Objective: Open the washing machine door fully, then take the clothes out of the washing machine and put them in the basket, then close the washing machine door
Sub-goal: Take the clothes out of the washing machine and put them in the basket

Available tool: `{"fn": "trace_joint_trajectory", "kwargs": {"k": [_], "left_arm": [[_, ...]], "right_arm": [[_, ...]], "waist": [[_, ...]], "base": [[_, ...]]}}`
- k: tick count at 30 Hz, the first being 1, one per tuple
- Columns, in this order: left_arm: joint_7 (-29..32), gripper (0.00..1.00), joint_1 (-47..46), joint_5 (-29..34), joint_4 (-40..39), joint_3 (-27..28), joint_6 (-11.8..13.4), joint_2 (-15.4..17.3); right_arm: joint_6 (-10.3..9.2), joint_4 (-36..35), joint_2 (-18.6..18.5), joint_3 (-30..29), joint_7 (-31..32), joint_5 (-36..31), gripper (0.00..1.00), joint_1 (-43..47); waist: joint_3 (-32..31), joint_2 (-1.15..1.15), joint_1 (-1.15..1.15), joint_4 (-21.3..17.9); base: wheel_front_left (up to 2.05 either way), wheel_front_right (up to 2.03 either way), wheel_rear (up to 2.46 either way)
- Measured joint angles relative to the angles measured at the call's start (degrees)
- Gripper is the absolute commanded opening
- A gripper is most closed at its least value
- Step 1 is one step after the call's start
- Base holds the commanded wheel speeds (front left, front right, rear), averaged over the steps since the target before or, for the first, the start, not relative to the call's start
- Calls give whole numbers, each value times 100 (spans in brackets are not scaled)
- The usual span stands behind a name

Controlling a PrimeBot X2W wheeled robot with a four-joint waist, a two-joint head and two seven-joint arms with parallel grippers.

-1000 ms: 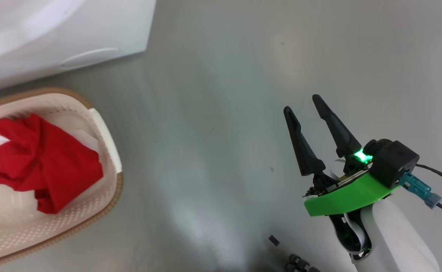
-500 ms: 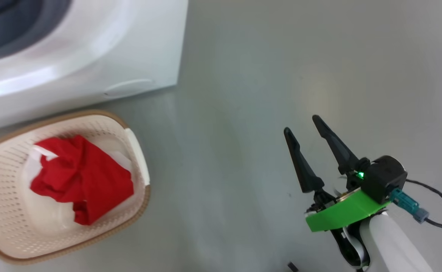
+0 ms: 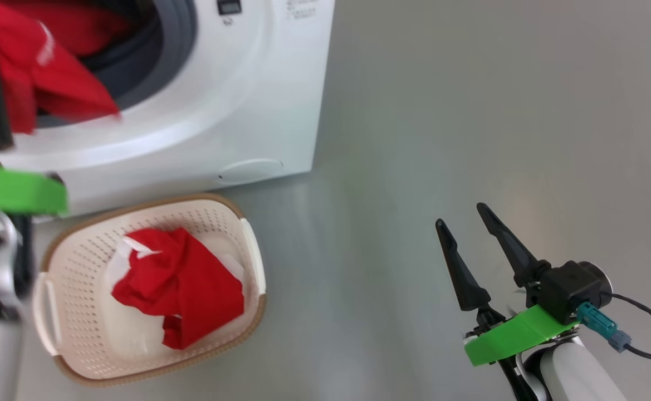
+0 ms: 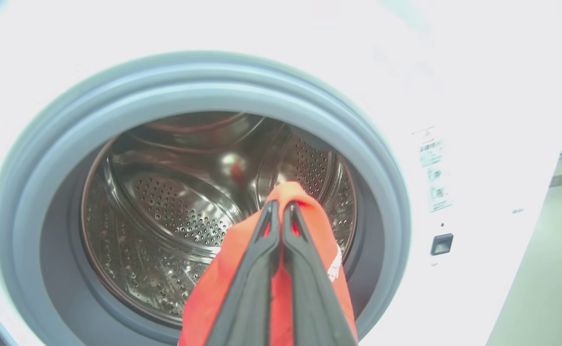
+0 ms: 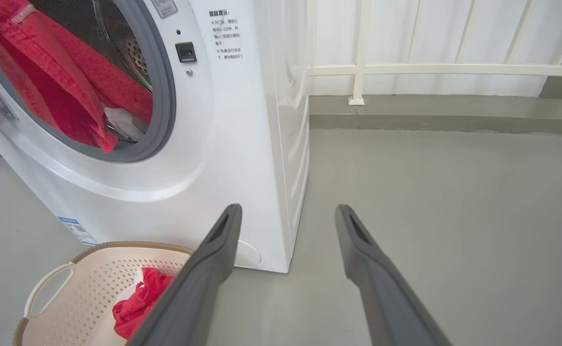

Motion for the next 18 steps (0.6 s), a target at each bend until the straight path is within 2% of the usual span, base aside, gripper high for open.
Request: {"fn": "trace_joint_trajectory", "kwargs": {"k": [2,8,12,18], "left_arm": [[138,0,406,4,-673,3,232,-53],[449,0,1304,102,-2226,1,668,-112],[611,0,1727,283,-2986,-26,935,-138],[748,0,2131,555,-3790,-174,1188,-179]], "right_arm": [[0,25,0,2,0,-24,100,24],[0,60,-1,1,2,-55,100,137],[0,60,-2,-7,10,-55,100,198],[0,68,-3,-24,60,-55,100,364]], "waist": [[-128,0,-1,56],[-491,0,0,169],[-719,0,0,209],[-998,0,0,255]], "base": [[0,0,0],[0,0,0],[0,0,0],[0,0,0]]}}
